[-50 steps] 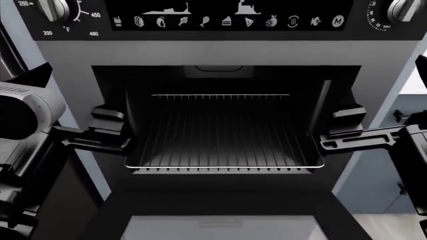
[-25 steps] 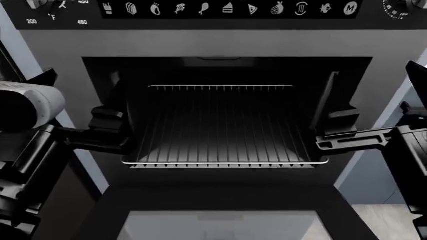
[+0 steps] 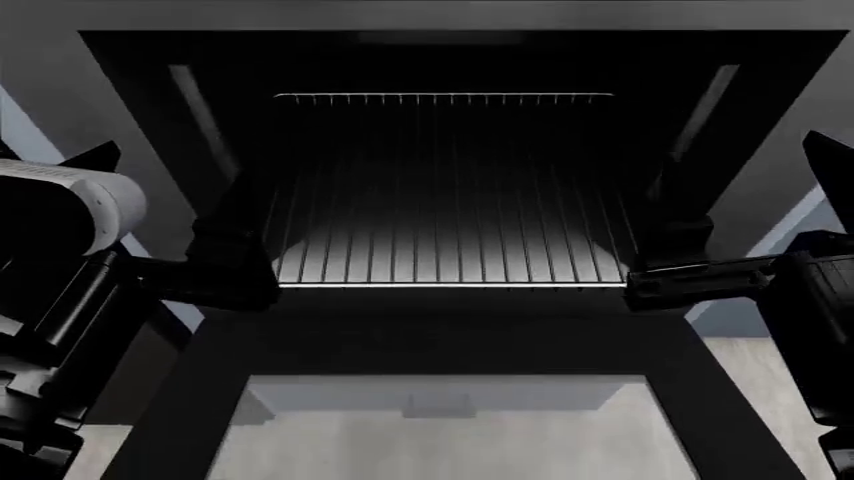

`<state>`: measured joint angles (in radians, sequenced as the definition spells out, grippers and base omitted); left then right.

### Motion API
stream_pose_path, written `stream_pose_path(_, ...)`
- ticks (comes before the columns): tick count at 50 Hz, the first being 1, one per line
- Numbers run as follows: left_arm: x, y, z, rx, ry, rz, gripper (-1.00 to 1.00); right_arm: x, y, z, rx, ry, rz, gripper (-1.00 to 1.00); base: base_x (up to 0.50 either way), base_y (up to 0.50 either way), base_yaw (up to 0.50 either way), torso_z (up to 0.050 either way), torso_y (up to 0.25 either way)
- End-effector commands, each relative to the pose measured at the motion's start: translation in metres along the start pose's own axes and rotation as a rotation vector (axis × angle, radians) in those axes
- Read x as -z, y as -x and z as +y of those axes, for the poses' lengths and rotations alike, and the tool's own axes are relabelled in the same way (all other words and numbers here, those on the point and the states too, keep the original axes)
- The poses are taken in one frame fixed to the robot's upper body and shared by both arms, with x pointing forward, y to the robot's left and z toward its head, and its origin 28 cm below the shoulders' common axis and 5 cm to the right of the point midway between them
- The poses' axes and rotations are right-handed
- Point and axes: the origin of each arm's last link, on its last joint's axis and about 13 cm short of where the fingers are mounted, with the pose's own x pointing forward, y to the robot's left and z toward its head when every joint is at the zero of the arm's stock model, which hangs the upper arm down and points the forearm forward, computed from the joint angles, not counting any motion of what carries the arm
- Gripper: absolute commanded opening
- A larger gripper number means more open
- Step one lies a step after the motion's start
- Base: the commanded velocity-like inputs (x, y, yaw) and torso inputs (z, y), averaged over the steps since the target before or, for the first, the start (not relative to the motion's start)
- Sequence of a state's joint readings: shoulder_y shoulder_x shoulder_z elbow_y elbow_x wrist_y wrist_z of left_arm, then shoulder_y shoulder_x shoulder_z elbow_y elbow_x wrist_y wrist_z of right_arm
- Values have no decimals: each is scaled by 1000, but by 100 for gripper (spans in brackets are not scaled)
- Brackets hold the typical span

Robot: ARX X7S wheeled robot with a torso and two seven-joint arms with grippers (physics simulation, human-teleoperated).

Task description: Fully slide the oven rack out.

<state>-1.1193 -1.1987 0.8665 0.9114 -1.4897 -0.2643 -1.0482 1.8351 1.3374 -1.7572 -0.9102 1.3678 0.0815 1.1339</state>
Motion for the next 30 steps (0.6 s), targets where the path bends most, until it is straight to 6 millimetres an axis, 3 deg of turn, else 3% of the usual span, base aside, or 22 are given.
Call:
stream_pose_path(1, 0, 0, -1, 1, -7, 6, 100, 1, -1, 1, 1, -4, 13, 100, 0, 0, 0, 0, -221)
stream_pose_path(12, -6, -6, -2, 6, 21, 16, 100, -4, -12, 2, -31, -34, 39, 100, 0, 0, 0, 0, -81)
stream_pose_path(18, -12, -26, -3, 34, 53, 94, 100, -7, -34, 0, -88, -113, 152, 100, 0, 0, 0, 0, 0)
stream_pose_path(30, -5, -65, -4, 74, 113, 269, 100, -10, -71, 6, -107, -40, 299, 100, 0, 0, 0, 0, 0)
